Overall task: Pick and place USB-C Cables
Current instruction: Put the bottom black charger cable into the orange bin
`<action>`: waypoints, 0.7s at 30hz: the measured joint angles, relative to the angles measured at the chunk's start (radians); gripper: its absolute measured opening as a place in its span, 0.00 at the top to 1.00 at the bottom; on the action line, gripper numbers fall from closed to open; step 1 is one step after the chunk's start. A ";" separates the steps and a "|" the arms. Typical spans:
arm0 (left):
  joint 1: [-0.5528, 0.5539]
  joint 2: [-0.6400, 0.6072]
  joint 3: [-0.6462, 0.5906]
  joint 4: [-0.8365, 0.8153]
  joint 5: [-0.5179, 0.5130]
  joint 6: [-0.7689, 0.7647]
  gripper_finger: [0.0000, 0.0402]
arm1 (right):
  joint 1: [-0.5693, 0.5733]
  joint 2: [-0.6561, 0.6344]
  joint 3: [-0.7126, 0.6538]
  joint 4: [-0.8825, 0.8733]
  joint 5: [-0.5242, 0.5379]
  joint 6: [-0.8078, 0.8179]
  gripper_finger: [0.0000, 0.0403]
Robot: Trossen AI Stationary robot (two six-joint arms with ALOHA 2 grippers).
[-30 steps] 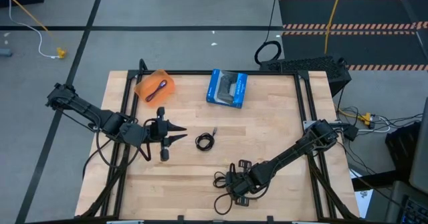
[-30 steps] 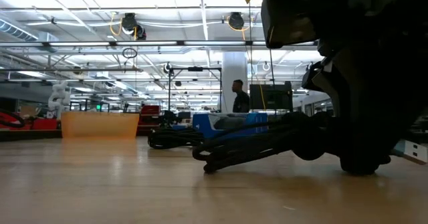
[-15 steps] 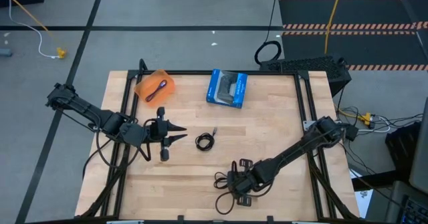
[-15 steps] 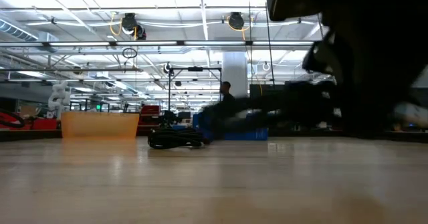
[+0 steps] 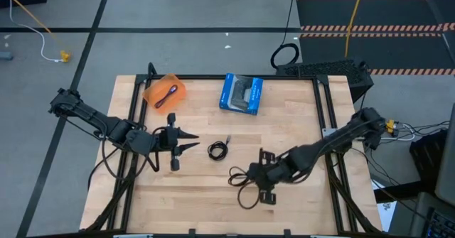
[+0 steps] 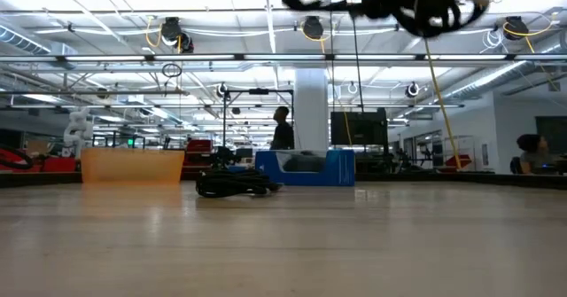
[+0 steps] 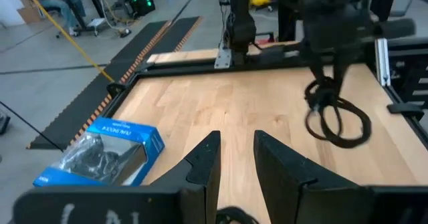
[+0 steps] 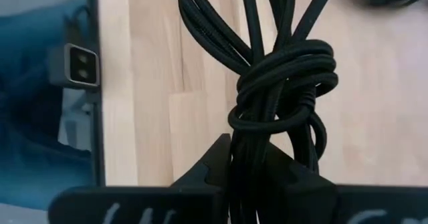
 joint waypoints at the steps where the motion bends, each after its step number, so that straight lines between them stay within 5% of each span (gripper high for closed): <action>1: 0.000 0.000 0.000 0.008 0.000 0.008 0.77 | -0.006 -0.023 0.000 -0.007 0.012 -0.009 0.94; 21: 0.059 0.000 0.000 0.019 0.000 0.034 0.77 | -0.128 -0.258 0.000 -0.117 0.079 -0.203 0.94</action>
